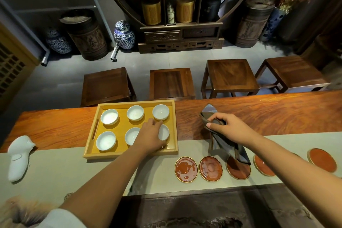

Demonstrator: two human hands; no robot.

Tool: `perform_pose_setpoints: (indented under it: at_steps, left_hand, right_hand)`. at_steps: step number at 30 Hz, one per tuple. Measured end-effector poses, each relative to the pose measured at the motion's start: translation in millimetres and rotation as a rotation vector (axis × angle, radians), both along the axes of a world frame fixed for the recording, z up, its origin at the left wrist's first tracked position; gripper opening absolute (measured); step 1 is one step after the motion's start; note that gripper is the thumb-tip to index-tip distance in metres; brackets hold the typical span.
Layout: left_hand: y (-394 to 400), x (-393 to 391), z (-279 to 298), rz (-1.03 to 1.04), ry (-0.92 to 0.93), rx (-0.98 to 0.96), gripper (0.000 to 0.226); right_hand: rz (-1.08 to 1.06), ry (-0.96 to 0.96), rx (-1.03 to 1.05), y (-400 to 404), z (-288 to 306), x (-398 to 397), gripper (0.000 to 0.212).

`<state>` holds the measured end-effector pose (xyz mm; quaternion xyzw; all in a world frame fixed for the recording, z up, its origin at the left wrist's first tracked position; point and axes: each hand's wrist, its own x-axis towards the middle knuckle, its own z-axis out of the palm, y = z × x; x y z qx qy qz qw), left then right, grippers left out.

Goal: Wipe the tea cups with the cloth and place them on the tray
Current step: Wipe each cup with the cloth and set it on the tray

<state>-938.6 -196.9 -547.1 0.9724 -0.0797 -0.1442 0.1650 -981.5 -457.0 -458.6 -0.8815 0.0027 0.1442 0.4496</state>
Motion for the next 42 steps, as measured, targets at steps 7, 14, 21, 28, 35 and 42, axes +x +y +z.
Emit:
perform_pose_setpoints:
  at_steps: [7,14,21,28,35,42]
  left_hand:
    - [0.9,-3.2,1.8,0.015,-0.014,0.031,0.087]
    - [14.2,-11.5,26.5,0.084,-0.053,-0.067,0.057]
    - [49.1,-32.1,57.1,0.126,-0.130,-0.092,0.036]
    - [75.9,-66.8,71.2,0.173,-0.149,-0.050,0.032]
    - [91.3,-101.8,74.4,0.267,-0.166,-0.099,0.033]
    - [95.0,-132.9,69.3,0.295,-0.203,-0.151,0.037]
  right_hand:
    - [0.002,-0.011,0.003,1.4,2.3,0.4,0.009]
    - [0.058,-0.032,0.035,26.6,10.0,-2.5,0.008]
    - [0.208,-0.035,0.010,75.3,15.8,-19.2,0.007]
    - [0.439,0.002,-0.009,134.6,9.0,-65.7,0.019]
    - [0.748,-0.012,-0.158,177.3,-11.2,-120.0,0.024]
    - [0.922,-0.022,-0.433,200.7,-44.8,-159.6,0.034]
